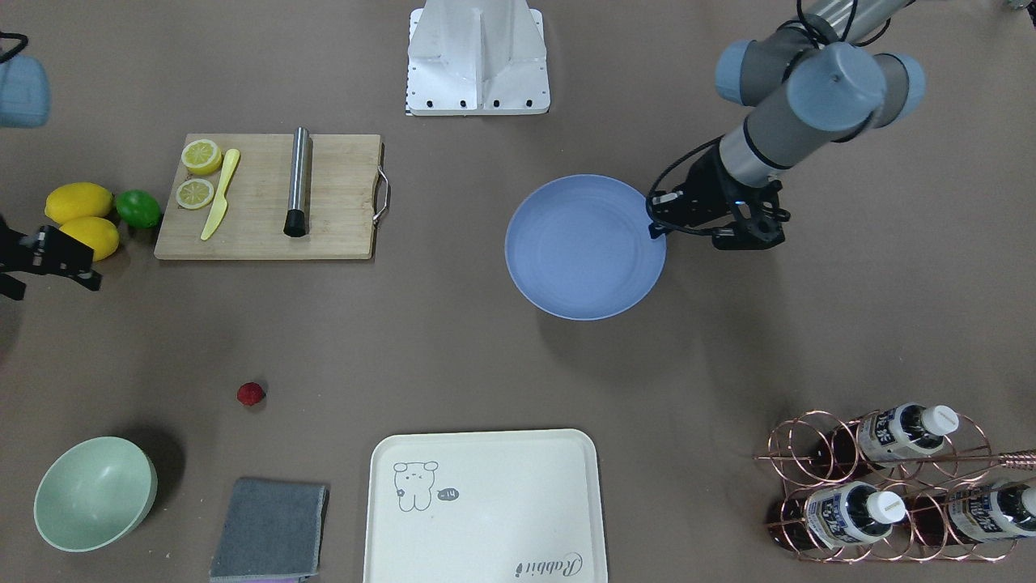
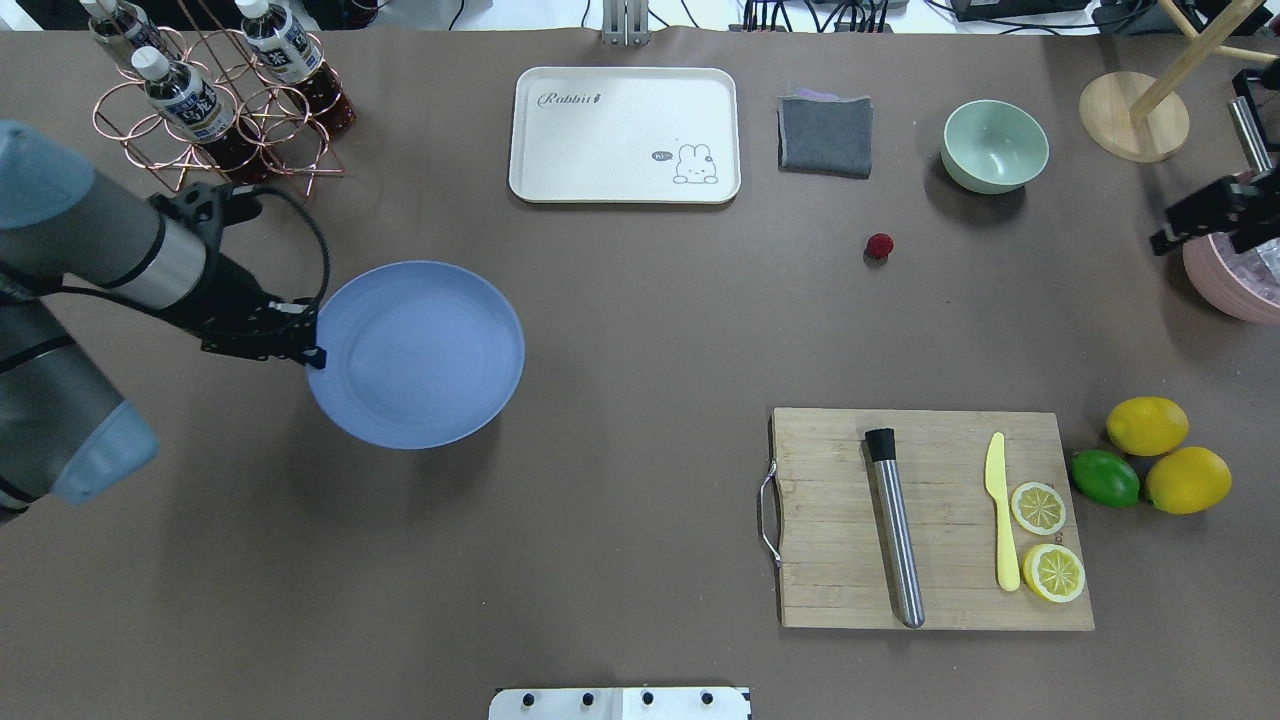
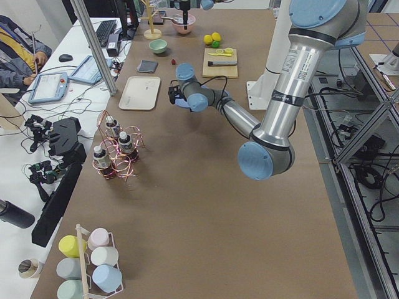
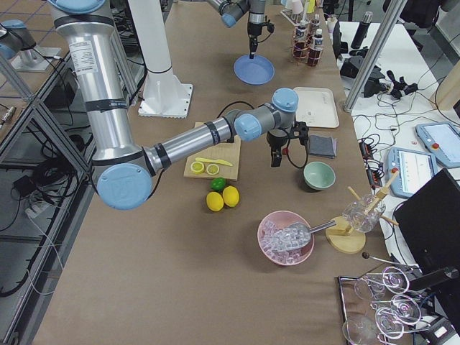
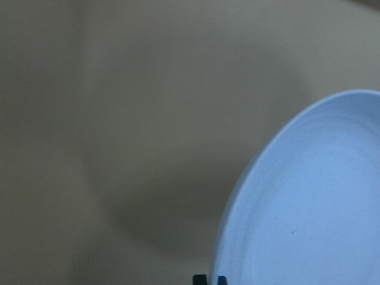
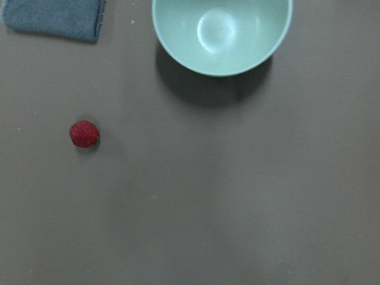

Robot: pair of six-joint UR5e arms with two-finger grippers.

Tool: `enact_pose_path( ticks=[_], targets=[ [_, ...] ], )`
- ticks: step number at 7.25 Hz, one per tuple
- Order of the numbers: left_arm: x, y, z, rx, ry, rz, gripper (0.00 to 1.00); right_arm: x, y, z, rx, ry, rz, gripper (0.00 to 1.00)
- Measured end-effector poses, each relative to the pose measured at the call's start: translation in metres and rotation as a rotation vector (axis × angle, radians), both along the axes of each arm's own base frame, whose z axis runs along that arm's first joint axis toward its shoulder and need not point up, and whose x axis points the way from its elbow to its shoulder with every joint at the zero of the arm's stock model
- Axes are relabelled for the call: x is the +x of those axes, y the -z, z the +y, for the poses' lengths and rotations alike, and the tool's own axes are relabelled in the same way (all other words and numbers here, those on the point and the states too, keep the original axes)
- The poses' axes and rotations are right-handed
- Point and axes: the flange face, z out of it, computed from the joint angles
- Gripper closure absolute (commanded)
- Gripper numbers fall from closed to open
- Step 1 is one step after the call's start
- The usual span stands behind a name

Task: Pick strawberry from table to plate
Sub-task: 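Drag the blue plate to center with left gripper while right reaches for strawberry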

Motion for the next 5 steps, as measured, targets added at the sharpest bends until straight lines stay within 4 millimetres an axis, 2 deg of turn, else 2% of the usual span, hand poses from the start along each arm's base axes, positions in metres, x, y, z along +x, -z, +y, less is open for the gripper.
enact_pose_path(
  ticks=[1,3,5],
  targets=[
    [0.019,0.027,0.006,-0.012,0.006,0.014,1.0,-0.036,0.011,-0.016,-0.002,0.004,0.012,0.02],
    [0.06,0.064,0.025,-0.033,0.016,0.009,1.0,-0.089,0.012,-0.048,0.002,0.001,0.016,0.05],
    [0.101,0.076,0.054,-0.01,0.021,-0.014,1.0,-0.136,0.006,-0.071,0.0,-0.023,0.034,0.06]
  ],
)
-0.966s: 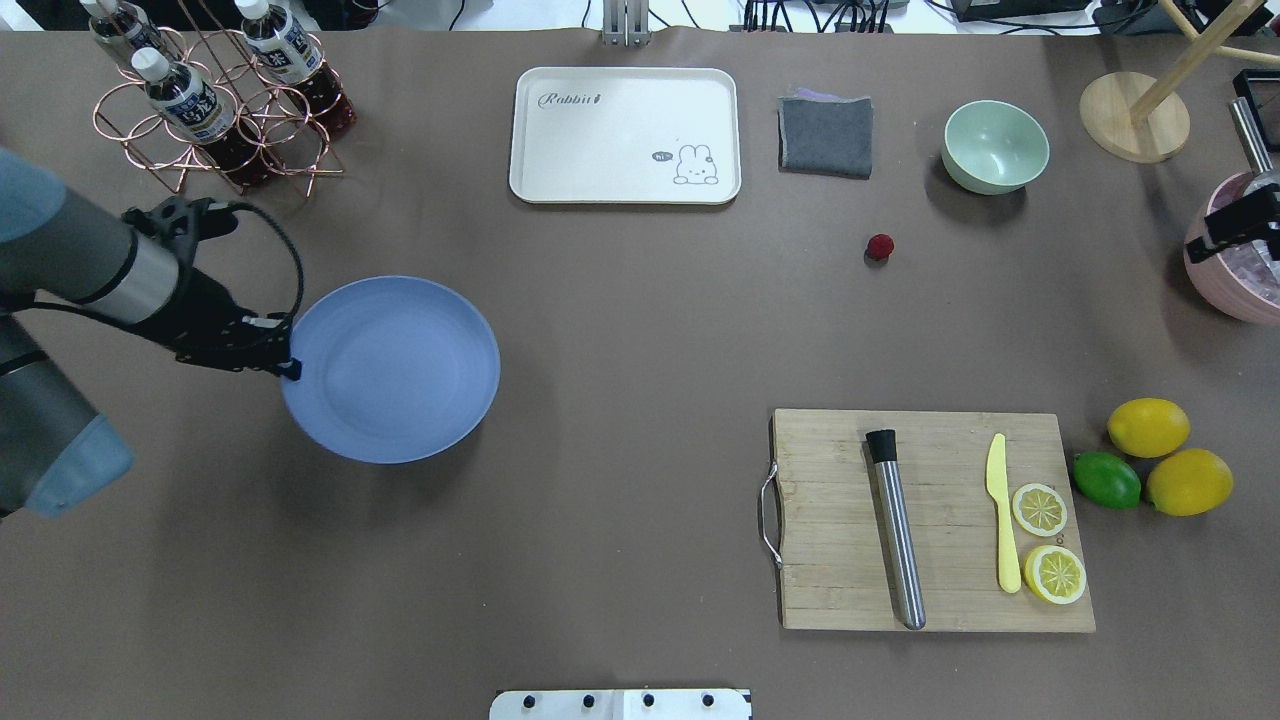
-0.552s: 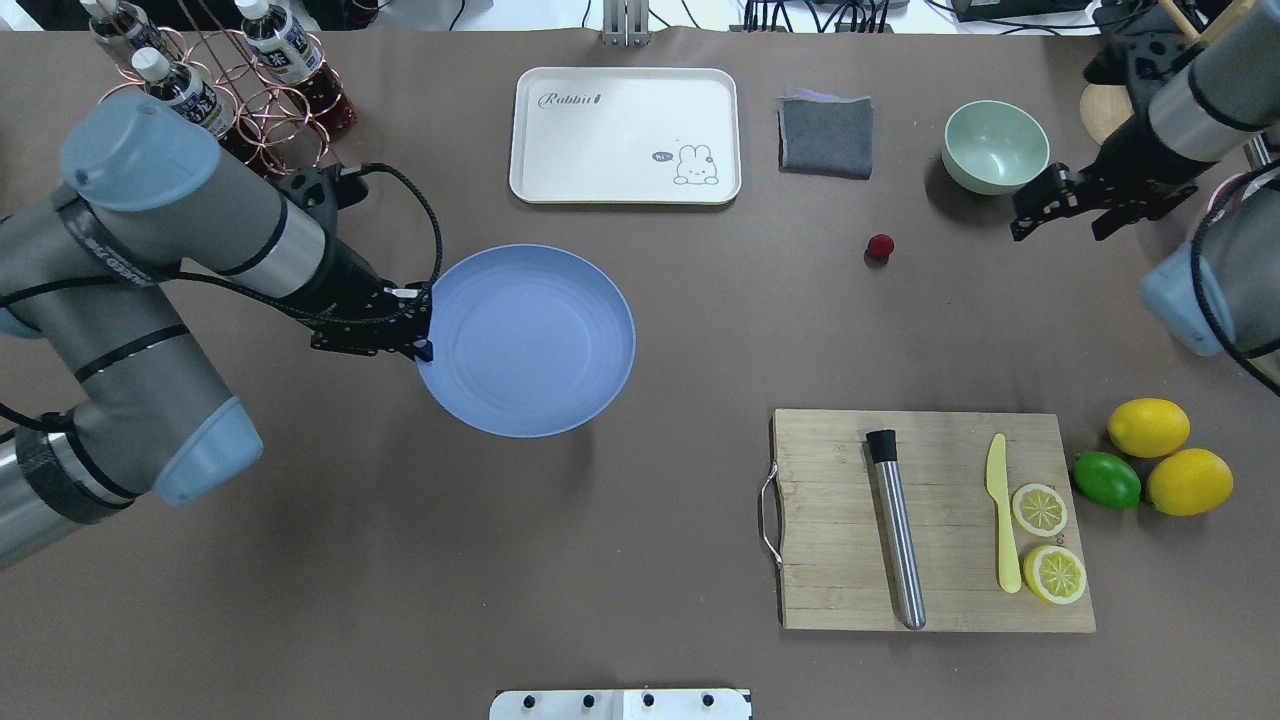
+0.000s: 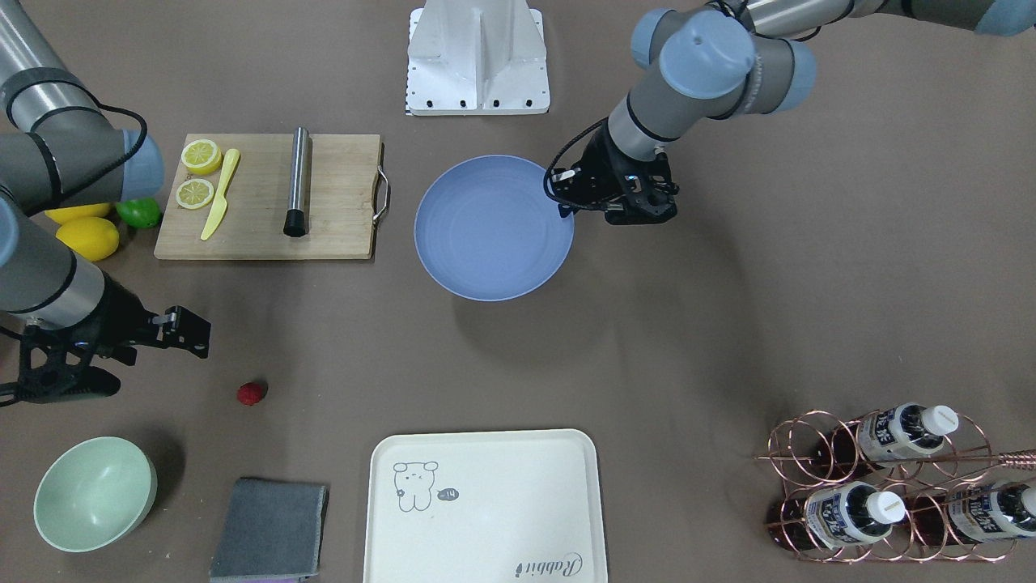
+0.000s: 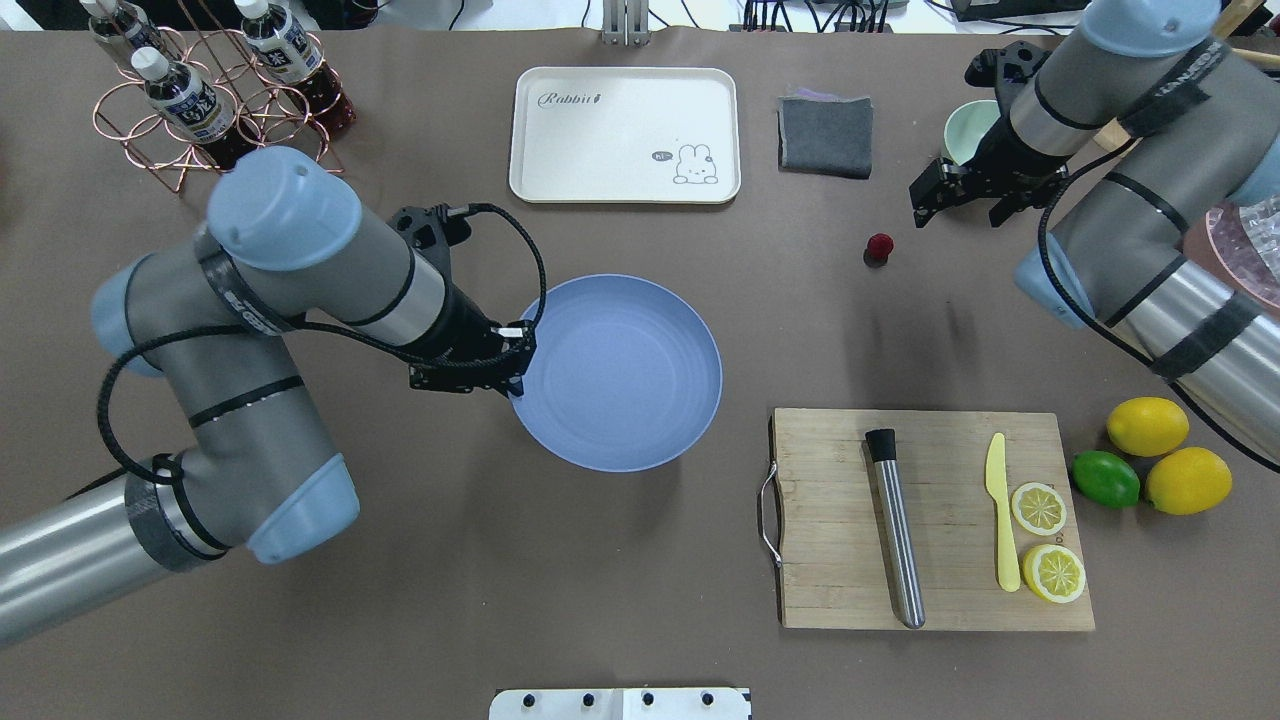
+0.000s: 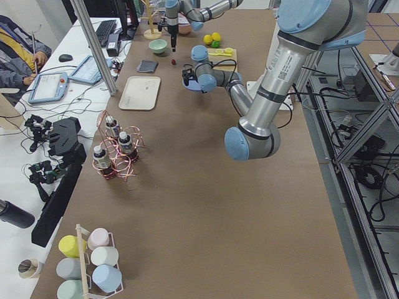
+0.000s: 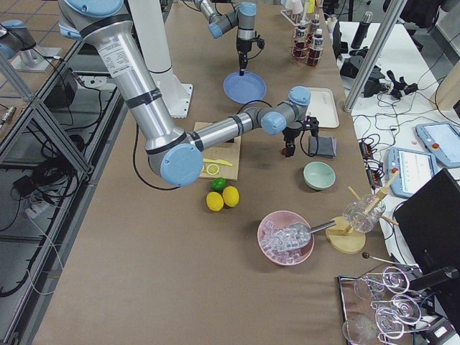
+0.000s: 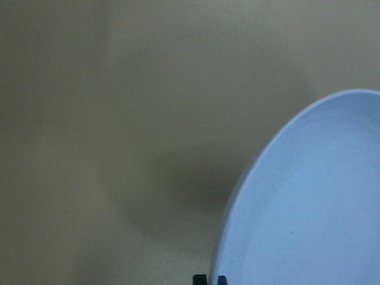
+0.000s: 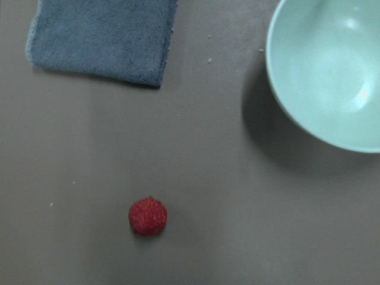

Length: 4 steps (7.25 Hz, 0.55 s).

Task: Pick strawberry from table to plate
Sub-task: 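Drag the blue plate to center with left gripper while right reaches for strawberry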

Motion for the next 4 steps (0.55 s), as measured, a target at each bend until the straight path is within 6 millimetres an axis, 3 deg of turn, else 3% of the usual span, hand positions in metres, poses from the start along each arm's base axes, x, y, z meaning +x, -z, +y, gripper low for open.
enact_pose_path(
  ticks=[3,4],
  targets=[
    [0.023,0.009,0.015,0.011,-0.006,-0.003,1.0,-0.048,0.001,-0.012,0.005,-0.006,0.04,0.1],
    [0.026,0.011,0.014,0.012,-0.006,-0.003,1.0,-0.059,-0.003,-0.012,0.011,-0.011,0.047,0.21]
  ],
)
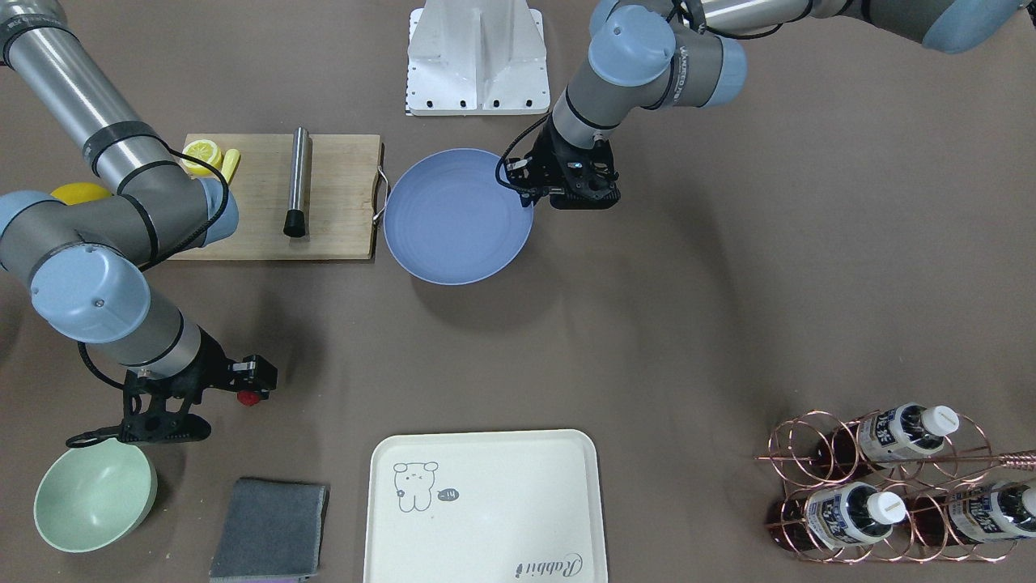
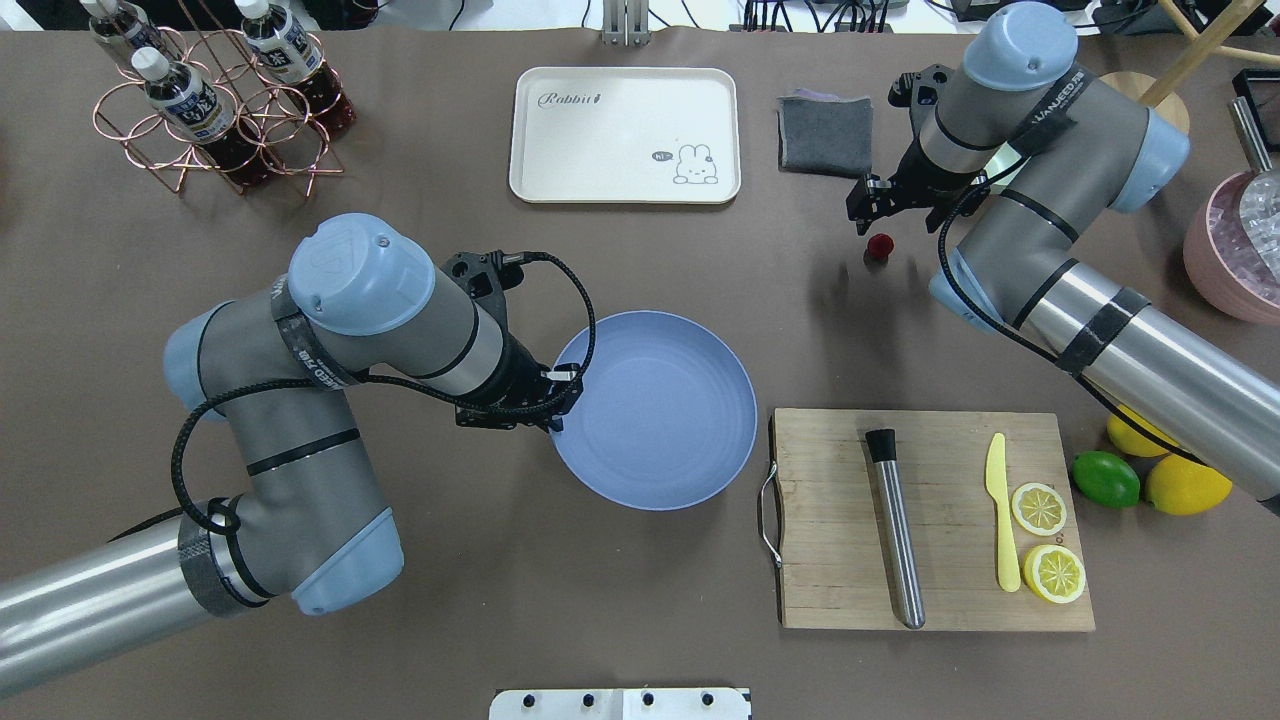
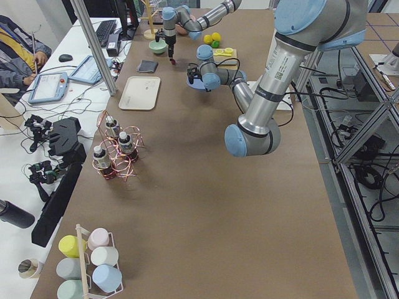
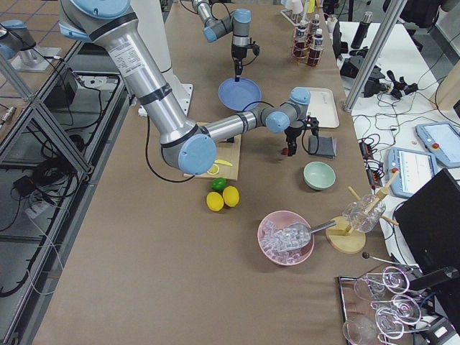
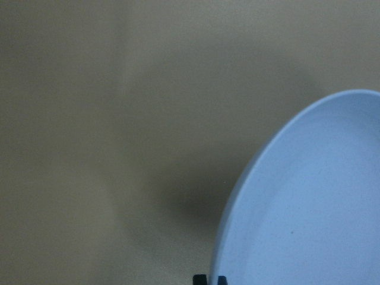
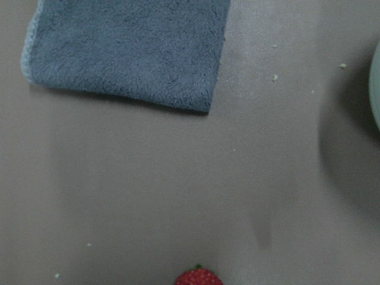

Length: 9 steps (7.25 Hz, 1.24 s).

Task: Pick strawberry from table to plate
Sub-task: 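Drag the blue plate to center with left gripper while right reaches for strawberry, then lower the right gripper onto the red strawberry and close on it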

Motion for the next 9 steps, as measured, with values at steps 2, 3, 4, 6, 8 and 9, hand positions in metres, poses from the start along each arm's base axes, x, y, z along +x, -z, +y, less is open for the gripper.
enact_pose_path(
  ticks=[2,3,4,6,8,9],
  targets=[
    [0.002,0.002,0.0,0.0,0.0,0.001,1.0,-0.012,-0.012,0.001,0.001,-0.005,-0.003,0.91],
    [0.003,0.001,0.0,-0.002,-0.002,-0.002,1.0,-0.013,-0.014,0.002,-0.002,-0.009,-0.006,1.0],
    [0.006,-0.002,0.002,-0.005,-0.004,-0.008,1.0,-0.013,-0.011,0.002,-0.001,-0.009,-0.012,1.0],
    [0.02,-0.013,0.009,0.007,0.006,-0.034,1.0,-0.012,-0.001,0.003,0.006,-0.008,-0.025,1.0],
    [0.027,-0.027,0.013,0.013,0.007,-0.059,1.0,-0.003,0.021,0.002,0.001,-0.005,-0.057,1.0],
    [0.026,-0.035,0.012,0.022,0.002,-0.071,0.55,0.002,0.045,0.002,-0.009,-0.003,-0.069,1.0]
  ],
)
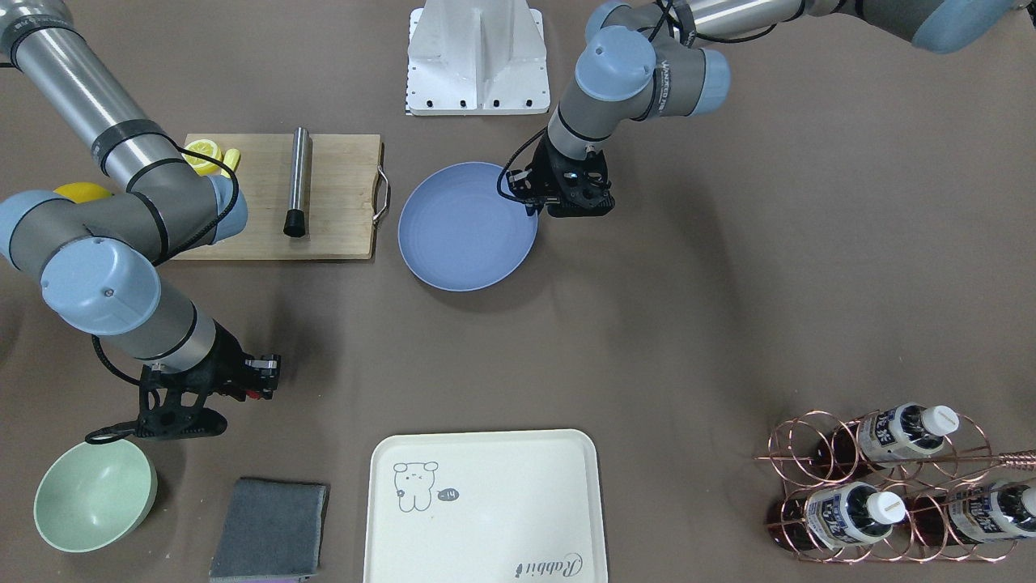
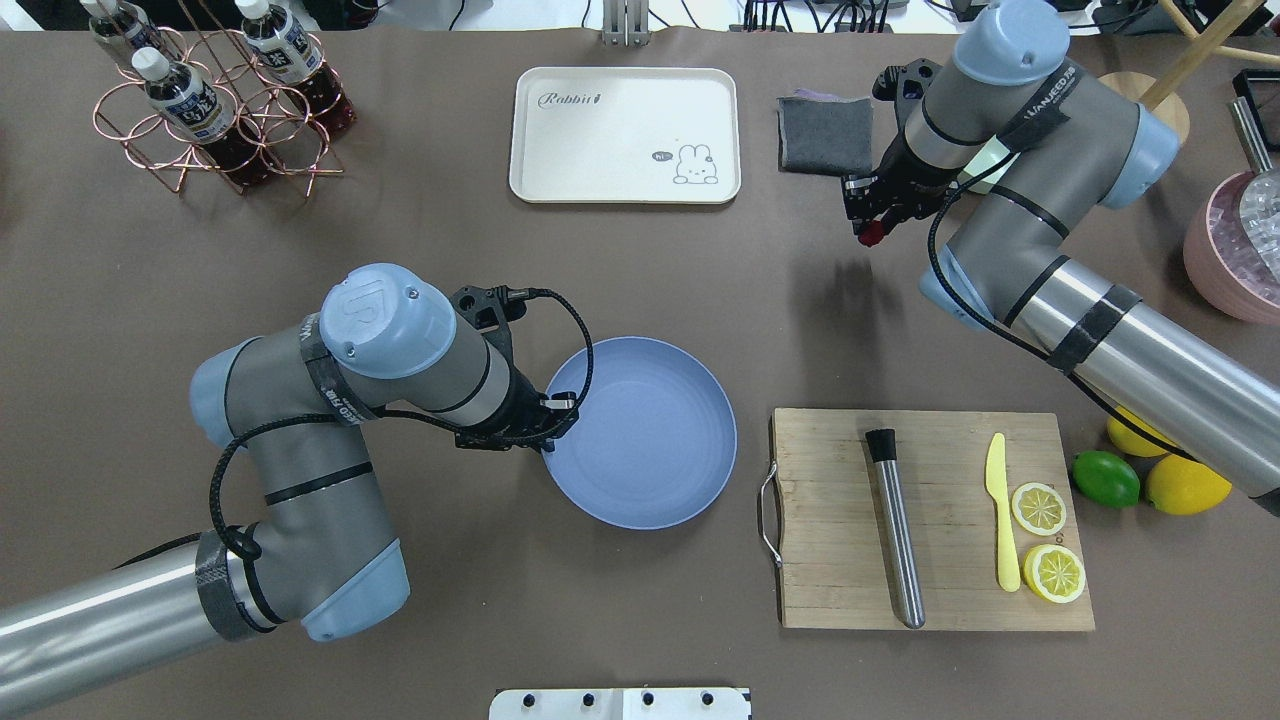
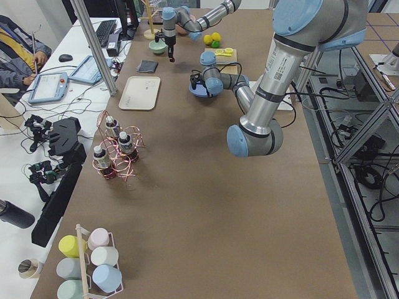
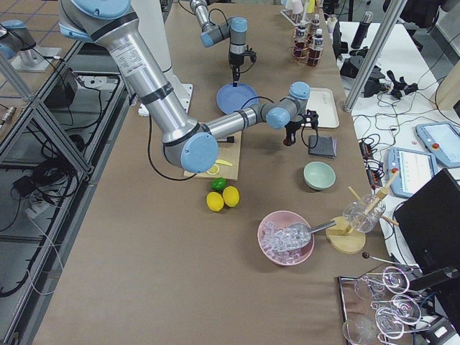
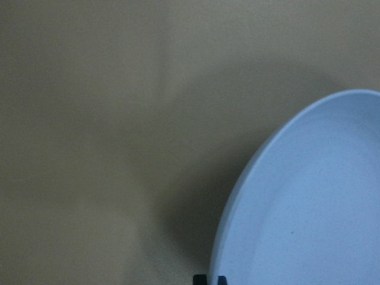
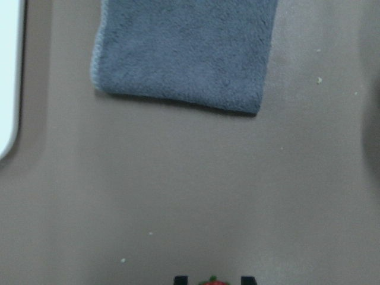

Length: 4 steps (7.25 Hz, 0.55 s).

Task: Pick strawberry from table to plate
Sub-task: 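Lower the right gripper onto the red strawberry and close on it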

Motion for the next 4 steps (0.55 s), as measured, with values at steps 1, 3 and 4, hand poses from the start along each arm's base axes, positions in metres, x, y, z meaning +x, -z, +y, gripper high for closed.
enact_pose_path(
  ticks=[1,3,4],
  targets=[
    [-0.002,-0.004,-0.002,0.014,-0.006,-0.005,0.03,0.001,0.029,0.001,-0.017,-0.003,-0.008,1.0],
    [-0.009,-0.002,-0.009,0.026,-0.001,-0.002,0.03,-0.021,0.089,0.033,-0.064,-0.019,-0.069,1.0],
    [-0.017,0.001,-0.016,0.029,0.013,0.004,0.03,-0.044,0.115,0.063,-0.091,-0.016,-0.104,1.0]
  ],
)
